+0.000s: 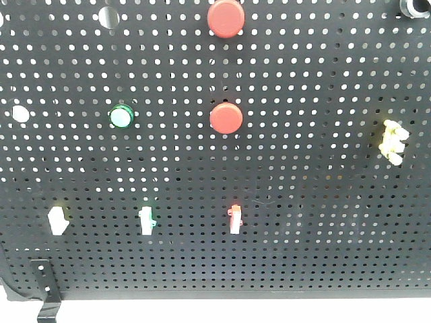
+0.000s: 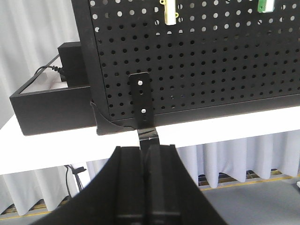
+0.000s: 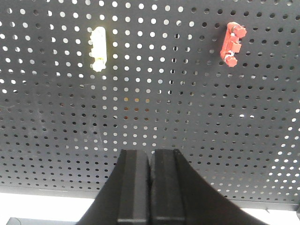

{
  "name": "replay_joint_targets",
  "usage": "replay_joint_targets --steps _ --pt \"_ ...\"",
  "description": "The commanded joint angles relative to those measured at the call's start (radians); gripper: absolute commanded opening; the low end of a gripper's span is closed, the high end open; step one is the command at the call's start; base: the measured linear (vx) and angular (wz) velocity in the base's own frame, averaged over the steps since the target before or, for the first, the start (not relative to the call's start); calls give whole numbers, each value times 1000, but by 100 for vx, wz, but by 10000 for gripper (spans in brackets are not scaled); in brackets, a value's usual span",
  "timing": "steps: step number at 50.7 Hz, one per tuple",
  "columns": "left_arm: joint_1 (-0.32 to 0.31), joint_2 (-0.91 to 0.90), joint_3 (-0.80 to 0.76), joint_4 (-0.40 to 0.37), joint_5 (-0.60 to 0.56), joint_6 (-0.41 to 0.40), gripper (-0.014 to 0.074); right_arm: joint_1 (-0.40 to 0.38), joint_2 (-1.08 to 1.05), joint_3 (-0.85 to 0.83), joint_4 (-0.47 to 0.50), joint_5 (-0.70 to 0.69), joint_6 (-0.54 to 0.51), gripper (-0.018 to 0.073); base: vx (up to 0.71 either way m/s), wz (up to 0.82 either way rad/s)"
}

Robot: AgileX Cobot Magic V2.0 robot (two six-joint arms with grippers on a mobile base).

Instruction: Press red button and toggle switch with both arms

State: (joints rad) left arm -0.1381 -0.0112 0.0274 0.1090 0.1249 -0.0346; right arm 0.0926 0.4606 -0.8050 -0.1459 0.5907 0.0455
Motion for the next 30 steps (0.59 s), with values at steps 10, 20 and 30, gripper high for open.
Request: replay_joint_targets --steps 10,20,30 --pt "1 -16 29 1 -69 -8 1 -6 9 -25 -11 -79 -5 0 0 0" --pt "1 -16 29 1 -69 -8 1 -6 9 6 -8 -116 -6 0 0 0" --pt "0 -16 29 1 -69 -8 1 -6 -112 349 45 -379 -5 0 0 0"
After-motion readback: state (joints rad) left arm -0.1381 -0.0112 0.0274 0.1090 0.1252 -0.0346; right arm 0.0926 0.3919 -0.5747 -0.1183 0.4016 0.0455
